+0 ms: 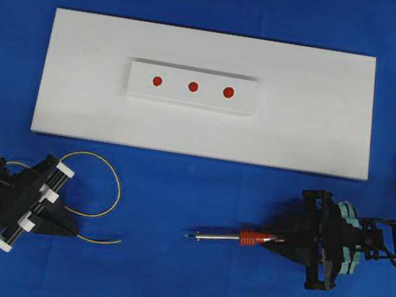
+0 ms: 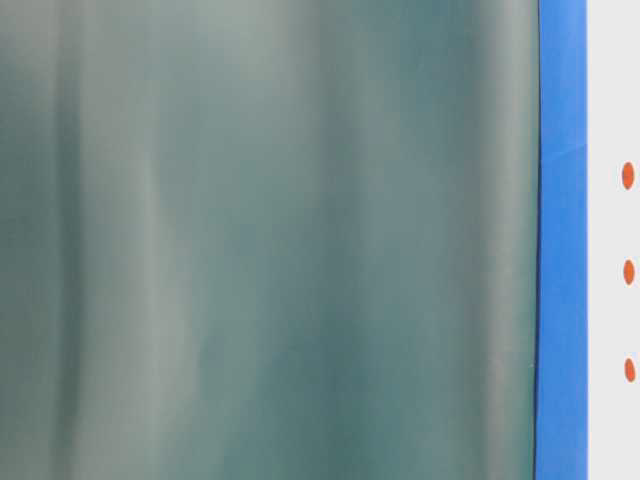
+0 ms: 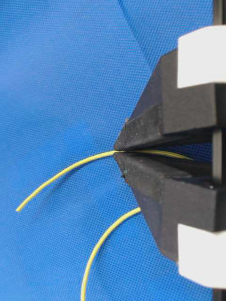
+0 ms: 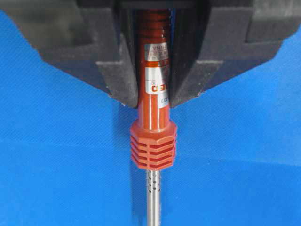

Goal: Touch the tip of the soldering iron to the tip of the solder at the mark.
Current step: 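Close left gripper on solder wire, right gripper on iron handle, then lift the solder wire and soldering iron off the table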

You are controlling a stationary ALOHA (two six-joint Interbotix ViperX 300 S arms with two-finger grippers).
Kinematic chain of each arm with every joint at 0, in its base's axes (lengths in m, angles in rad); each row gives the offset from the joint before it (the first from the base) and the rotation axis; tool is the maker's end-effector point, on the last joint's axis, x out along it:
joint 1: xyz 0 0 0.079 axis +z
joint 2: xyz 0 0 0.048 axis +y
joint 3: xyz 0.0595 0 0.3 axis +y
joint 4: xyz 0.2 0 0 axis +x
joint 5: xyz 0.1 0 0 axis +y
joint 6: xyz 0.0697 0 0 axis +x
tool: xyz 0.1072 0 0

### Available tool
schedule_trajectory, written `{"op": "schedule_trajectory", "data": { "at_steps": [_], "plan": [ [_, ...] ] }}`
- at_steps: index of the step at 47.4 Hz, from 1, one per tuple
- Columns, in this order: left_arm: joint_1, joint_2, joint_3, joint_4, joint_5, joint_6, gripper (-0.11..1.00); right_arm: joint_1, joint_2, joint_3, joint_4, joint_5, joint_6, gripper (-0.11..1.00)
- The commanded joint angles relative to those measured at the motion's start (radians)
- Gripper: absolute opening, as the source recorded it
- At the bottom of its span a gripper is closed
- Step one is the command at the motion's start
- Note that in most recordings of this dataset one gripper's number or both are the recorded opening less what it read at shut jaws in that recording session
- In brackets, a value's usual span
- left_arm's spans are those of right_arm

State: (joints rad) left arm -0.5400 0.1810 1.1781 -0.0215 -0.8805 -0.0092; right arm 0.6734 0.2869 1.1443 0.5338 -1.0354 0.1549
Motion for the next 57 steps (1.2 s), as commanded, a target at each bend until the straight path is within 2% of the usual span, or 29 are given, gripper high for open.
{"op": "schedule_trajectory", "data": {
  "at_steps": [1, 7, 11, 16, 24, 32, 42, 50, 57],
  "plan": [
    [0.002, -0.054, -0.003, 0.000, 0.006, -0.003, 0.01, 0.002, -0.066, 0.005, -0.005, 0.021, -0.005, 0.06],
    [0.002, -0.138, -0.006, 0.000, 0.078, -0.012, 0.01, -0.014, -0.146, 0.002, -0.005, 0.117, -0.017, 0.06],
    [0.002, -0.198, -0.017, -0.002, 0.150, -0.014, 0.01, -0.028, -0.195, -0.003, -0.003, 0.179, -0.052, 0.06],
    [0.002, -0.282, -0.048, -0.002, 0.275, -0.014, 0.01, -0.058, -0.267, -0.017, -0.003, 0.264, -0.114, 0.06],
    [-0.002, -0.417, -0.118, 0.000, 0.525, -0.015, 0.01, -0.118, -0.413, -0.040, 0.005, 0.471, -0.218, 0.06],
    [0.006, -0.523, -0.187, 0.000, 0.733, -0.032, 0.01, -0.170, -0.554, -0.072, 0.005, 0.663, -0.281, 0.06],
    [0.038, -0.566, -0.209, 0.003, 0.827, -0.077, 0.01, -0.213, -0.658, -0.120, 0.005, 0.848, -0.348, 0.06],
    [0.071, -0.563, -0.221, 0.008, 0.841, -0.129, 0.01, -0.262, -0.663, -0.137, 0.005, 0.919, -0.350, 0.06],
    [0.129, -0.554, -0.249, 0.009, 0.887, -0.140, 0.01, -0.328, -0.666, -0.152, 0.000, 0.992, -0.356, 0.06]
  ]
}}
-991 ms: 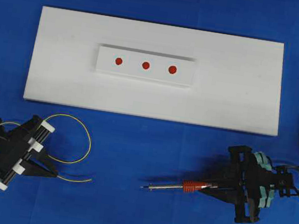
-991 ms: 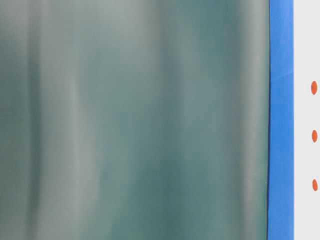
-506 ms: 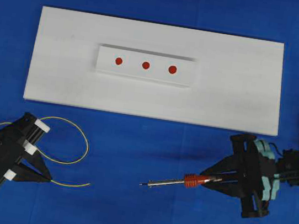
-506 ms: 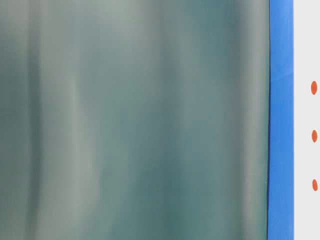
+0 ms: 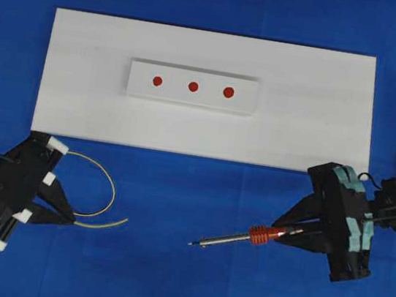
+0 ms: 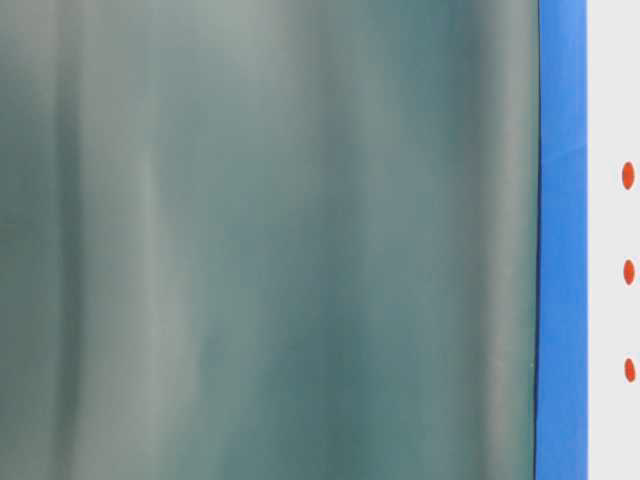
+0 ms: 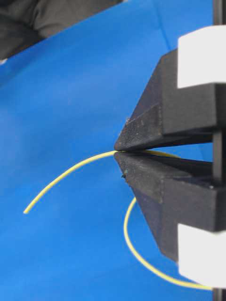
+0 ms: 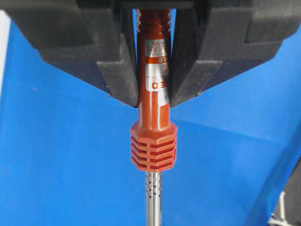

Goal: Touch the tip of the soldering iron to the tip of the solder at the mark.
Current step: 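Lift the solder wire and soldering iron off the table, then carry the solder tip to the left red dot, iron above the strip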

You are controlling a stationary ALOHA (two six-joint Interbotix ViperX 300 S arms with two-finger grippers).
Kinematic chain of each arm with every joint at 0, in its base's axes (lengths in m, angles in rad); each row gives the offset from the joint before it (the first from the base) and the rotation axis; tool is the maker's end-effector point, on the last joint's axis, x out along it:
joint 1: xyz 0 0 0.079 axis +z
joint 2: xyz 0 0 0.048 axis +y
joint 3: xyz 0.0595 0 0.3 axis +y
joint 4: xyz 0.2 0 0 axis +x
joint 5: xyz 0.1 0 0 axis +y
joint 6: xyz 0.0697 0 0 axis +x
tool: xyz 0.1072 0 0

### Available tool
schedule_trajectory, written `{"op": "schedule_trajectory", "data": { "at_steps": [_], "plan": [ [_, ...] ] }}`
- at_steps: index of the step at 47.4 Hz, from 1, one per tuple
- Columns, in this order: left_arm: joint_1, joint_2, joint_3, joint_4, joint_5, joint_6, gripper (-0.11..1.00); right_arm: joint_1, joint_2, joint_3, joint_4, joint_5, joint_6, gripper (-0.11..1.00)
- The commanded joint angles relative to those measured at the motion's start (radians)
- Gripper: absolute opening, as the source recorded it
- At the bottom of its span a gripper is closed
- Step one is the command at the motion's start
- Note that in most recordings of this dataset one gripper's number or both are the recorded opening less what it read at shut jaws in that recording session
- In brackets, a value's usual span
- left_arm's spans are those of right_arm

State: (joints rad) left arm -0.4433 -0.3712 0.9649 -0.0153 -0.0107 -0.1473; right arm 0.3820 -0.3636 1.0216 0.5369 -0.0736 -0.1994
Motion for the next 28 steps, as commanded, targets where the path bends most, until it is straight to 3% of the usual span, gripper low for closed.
{"op": "schedule_trajectory", "data": {
  "at_steps": [1, 15, 28],
  "plan": [
    [0.043, 0.000, -0.038, 0.003, 0.026, -0.002, 0.01, -0.048, -0.017, -0.032, -0.005, 0.043, -0.002, 0.06],
    [0.259, 0.044, -0.106, 0.008, 0.158, 0.005, 0.01, -0.279, -0.021, -0.058, -0.069, 0.201, -0.003, 0.06],
    [0.436, 0.072, -0.150, 0.014, 0.221, 0.018, 0.01, -0.488, -0.021, -0.086, -0.156, 0.268, -0.002, 0.06]
  ]
}}
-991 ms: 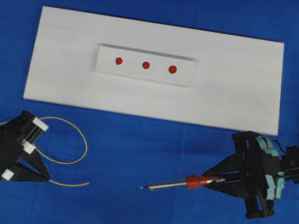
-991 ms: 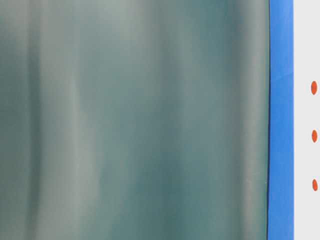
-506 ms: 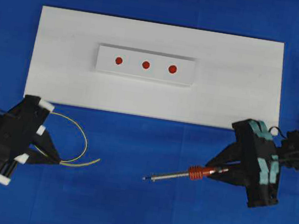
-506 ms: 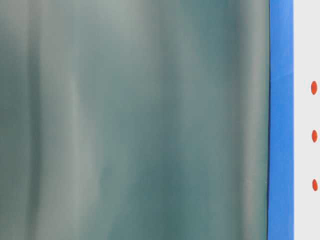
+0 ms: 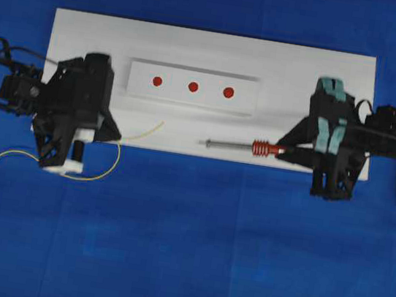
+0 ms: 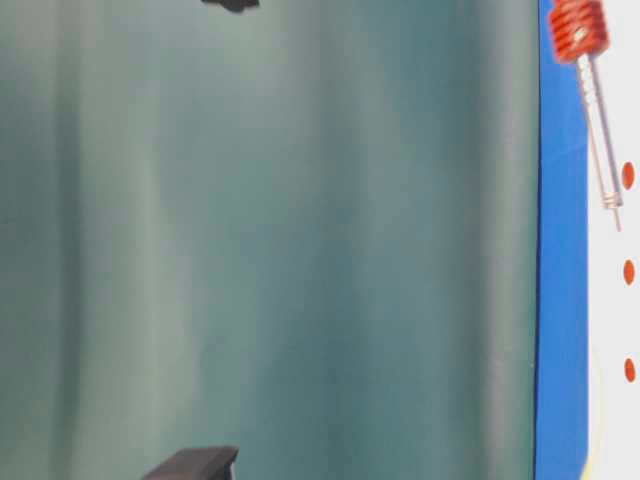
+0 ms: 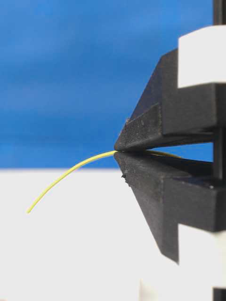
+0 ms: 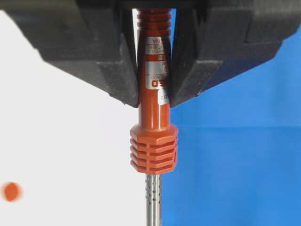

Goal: Touch the tip of the soldering iron to the tip of the solder at the mark.
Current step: 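Carry the solder tip to the left red dot, iron above the strip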

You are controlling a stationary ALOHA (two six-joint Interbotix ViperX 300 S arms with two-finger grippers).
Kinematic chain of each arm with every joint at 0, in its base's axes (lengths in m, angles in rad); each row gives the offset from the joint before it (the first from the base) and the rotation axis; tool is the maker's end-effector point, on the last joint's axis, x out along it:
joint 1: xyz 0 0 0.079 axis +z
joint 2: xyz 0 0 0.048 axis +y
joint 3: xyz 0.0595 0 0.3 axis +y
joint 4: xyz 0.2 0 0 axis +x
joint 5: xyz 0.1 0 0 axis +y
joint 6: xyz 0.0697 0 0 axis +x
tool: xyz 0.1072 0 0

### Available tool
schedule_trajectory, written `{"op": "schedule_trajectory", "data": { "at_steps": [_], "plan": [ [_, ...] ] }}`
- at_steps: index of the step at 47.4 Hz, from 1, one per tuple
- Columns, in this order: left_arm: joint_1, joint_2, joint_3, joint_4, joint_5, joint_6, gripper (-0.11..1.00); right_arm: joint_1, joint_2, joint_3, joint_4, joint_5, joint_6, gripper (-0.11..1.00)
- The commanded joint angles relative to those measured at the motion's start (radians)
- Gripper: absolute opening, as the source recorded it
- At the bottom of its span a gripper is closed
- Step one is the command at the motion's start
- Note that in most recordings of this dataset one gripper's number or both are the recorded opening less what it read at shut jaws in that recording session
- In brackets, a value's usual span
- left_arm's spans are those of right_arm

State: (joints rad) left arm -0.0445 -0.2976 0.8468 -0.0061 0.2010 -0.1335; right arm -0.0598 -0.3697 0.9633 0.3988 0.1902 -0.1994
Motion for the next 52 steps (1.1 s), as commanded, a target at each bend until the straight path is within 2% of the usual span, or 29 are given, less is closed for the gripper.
{"op": "schedule_trajectory", "data": {
  "at_steps": [1, 12, 18, 30, 52],
  "plan": [
    [0.046, 0.002, -0.035, 0.005, 0.012, 0.008, 0.01, -0.066, -0.014, -0.028, -0.026, 0.006, -0.002, 0.06],
    [0.121, 0.026, -0.071, 0.005, 0.051, 0.074, 0.01, -0.183, -0.011, -0.038, -0.081, 0.029, -0.002, 0.06],
    [0.152, 0.037, -0.083, 0.005, 0.063, 0.100, 0.01, -0.213, -0.008, -0.043, -0.098, 0.040, -0.002, 0.06],
    [0.190, 0.037, -0.086, 0.005, 0.091, 0.110, 0.01, -0.218, -0.008, -0.051, -0.110, 0.054, -0.002, 0.06],
    [0.176, 0.025, -0.061, 0.005, 0.089, 0.086, 0.01, -0.218, -0.005, -0.052, -0.112, 0.060, 0.005, 0.06]
  ]
}}
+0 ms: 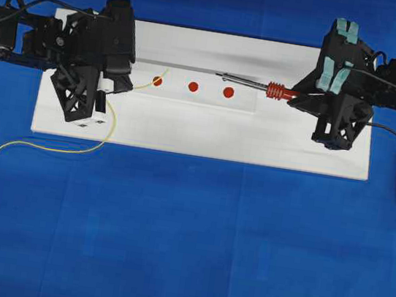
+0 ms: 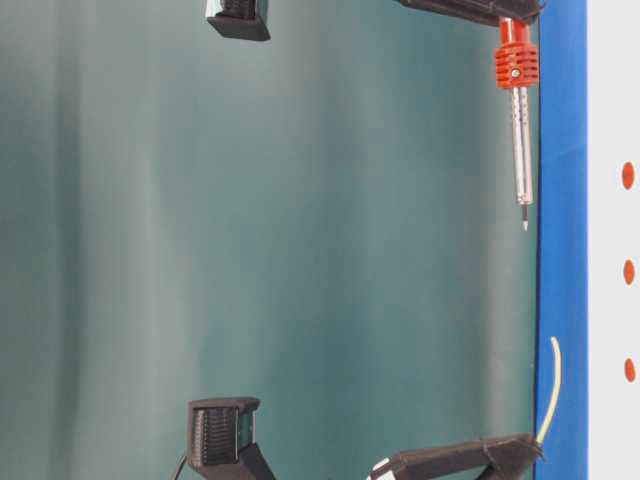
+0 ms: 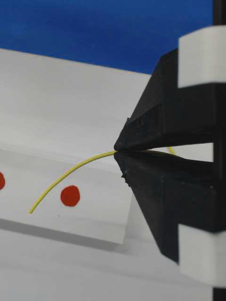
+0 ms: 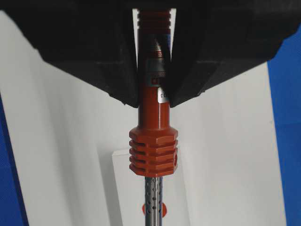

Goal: Touch the tip of the soldering iron to the tip of the solder at the mark.
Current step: 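Carry the solder tip to the left red dot, iron above the strip, then move the iron tip leftward toward the solder tip at the left dot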

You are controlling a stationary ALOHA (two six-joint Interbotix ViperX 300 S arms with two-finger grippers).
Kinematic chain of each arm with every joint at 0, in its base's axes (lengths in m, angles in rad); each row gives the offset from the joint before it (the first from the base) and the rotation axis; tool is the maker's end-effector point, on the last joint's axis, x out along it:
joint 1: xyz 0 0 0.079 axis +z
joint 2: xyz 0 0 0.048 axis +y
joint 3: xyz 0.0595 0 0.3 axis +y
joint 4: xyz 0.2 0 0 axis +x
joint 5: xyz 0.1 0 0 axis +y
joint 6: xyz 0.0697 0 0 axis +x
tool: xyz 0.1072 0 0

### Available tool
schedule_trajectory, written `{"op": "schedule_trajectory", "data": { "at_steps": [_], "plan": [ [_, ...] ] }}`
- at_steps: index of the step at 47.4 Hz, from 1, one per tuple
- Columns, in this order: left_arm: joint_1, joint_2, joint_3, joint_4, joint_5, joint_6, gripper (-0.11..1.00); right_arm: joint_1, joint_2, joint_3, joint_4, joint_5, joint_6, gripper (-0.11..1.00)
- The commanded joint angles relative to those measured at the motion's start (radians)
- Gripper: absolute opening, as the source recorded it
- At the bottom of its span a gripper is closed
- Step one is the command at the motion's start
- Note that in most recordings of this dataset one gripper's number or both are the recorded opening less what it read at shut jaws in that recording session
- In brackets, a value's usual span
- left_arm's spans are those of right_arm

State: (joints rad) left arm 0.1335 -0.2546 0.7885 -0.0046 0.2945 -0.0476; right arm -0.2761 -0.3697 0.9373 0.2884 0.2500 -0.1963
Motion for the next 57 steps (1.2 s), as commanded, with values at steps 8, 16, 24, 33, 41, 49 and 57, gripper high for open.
{"op": "schedule_trajectory", "data": {
  "at_steps": [8, 16, 24, 33, 41, 49, 57],
  "plan": [
    [-0.003, -0.006, 0.018, 0.002, -0.021, -0.018, 0.01, -0.002, -0.005, -0.026, 0.000, 0.005, 0.002, 0.06],
    [-0.005, 0.005, 0.051, 0.002, -0.067, -0.048, 0.01, -0.002, -0.005, -0.026, 0.000, 0.005, 0.002, 0.06],
    [-0.018, 0.020, 0.078, 0.002, -0.117, -0.064, 0.01, -0.002, -0.002, -0.028, 0.000, 0.005, 0.002, 0.06],
    [-0.023, 0.038, 0.092, 0.002, -0.147, -0.077, 0.01, -0.002, 0.005, -0.032, 0.000, 0.005, 0.002, 0.06],
    [-0.025, 0.054, 0.095, 0.002, -0.147, -0.074, 0.01, -0.002, 0.012, -0.037, 0.000, 0.005, 0.002, 0.06],
    [-0.023, 0.057, 0.097, 0.002, -0.147, -0.077, 0.01, -0.002, 0.020, -0.043, 0.000, 0.006, 0.002, 0.06],
    [-0.025, 0.057, 0.094, 0.002, -0.146, -0.077, 0.01, -0.002, 0.041, -0.061, 0.000, 0.023, 0.003, 0.06]
  ]
}}
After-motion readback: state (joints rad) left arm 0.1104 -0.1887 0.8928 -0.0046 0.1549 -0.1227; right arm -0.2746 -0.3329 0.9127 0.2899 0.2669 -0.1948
